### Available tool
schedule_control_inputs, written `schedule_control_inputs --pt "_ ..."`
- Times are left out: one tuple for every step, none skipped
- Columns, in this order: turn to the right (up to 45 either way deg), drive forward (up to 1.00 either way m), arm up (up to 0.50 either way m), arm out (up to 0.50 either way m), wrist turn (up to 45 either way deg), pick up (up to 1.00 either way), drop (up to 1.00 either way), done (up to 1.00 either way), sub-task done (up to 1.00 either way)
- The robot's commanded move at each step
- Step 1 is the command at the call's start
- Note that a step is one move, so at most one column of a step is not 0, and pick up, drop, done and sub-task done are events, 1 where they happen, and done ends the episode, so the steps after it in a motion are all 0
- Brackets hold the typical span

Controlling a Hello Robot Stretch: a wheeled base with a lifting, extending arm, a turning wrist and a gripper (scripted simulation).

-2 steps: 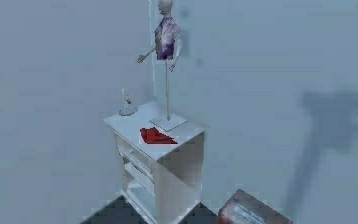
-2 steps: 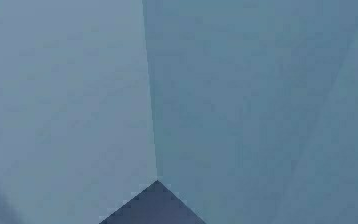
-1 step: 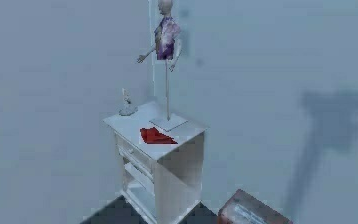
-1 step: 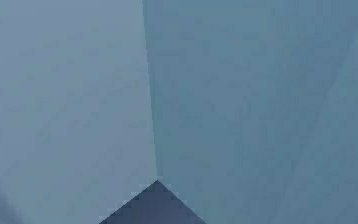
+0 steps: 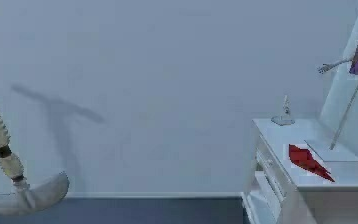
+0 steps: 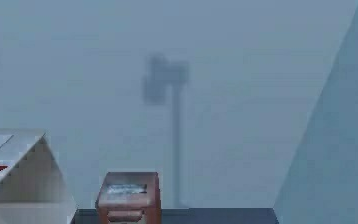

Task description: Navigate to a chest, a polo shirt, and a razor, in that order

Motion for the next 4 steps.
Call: schedule_control_inputs --pt "-45.0 0.0 0.0 0.0 0.0 0.0 0.0 0.0 0.0" --pt "-45.0 0.0 0.0 0.0 0.0 0.0 0.0 0.0 0.0" --pt "0.0 1.0 0.0 0.0 0.0 0.0 0.0 0.0 0.0" --pt "-3.0 0.0 0.0 0.0 0.0 0.0 0.0 0.0 0.0"
